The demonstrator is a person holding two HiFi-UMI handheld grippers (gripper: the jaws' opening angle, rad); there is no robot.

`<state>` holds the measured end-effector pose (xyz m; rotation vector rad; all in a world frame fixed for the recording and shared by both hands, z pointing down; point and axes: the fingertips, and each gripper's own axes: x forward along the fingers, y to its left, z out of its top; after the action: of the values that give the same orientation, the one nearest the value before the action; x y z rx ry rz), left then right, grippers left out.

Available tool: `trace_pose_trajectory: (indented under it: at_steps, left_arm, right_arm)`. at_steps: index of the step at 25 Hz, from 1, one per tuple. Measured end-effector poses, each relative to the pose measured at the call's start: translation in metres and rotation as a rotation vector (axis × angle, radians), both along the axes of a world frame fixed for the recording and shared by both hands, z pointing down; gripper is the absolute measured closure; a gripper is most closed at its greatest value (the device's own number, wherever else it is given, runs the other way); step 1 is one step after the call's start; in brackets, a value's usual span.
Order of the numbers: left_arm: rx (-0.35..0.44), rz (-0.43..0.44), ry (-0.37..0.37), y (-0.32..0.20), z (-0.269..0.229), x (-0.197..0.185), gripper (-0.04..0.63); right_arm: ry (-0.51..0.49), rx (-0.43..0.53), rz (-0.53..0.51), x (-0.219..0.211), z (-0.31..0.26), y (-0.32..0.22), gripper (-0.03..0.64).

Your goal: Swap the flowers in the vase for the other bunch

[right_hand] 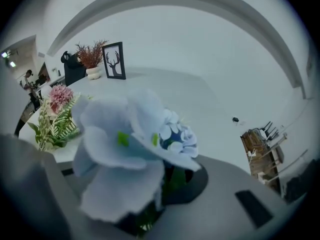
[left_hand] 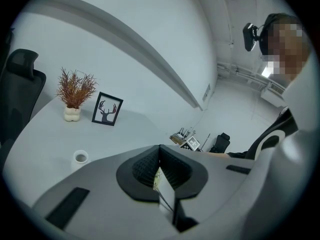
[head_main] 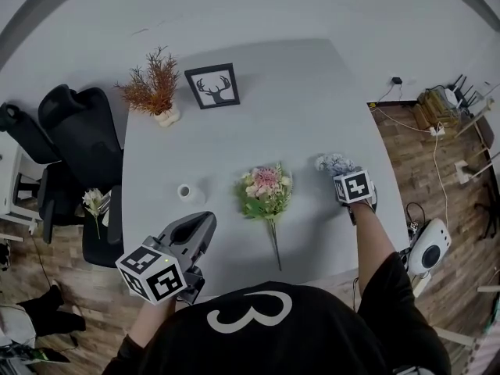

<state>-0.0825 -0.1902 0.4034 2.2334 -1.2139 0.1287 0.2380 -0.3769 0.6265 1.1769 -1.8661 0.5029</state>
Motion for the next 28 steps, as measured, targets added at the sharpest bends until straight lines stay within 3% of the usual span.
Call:
trace_pose_trajectory:
  at_steps: [8,17,23,28]
  left_arm:
    - [0.023,0.001,0.032,0.008,-0.003,-0.009,0.584]
    - [0.057,0.007,0.068,0.020,-0.012,-0.018,0.584]
    - [0.101,0.004,0.081,0.031,-0.024,-0.024,0.584]
    - [0.135,-0.011,0.097,0.038,-0.037,-0.034,0.585]
  right_arm:
    - [-0.028,0.136,-0.017,-0.017,-0.055,0.008,0.523]
    - [-0.146,0.468,-0.007,-0.045,-0.191,0.013,0.526]
    - [-0.298,0.683,-0.071,-0.086,-0.286,0.039,0.529]
    - [-0.442,0.738,-0.147,-0.135,-0.333,0.055,0.529]
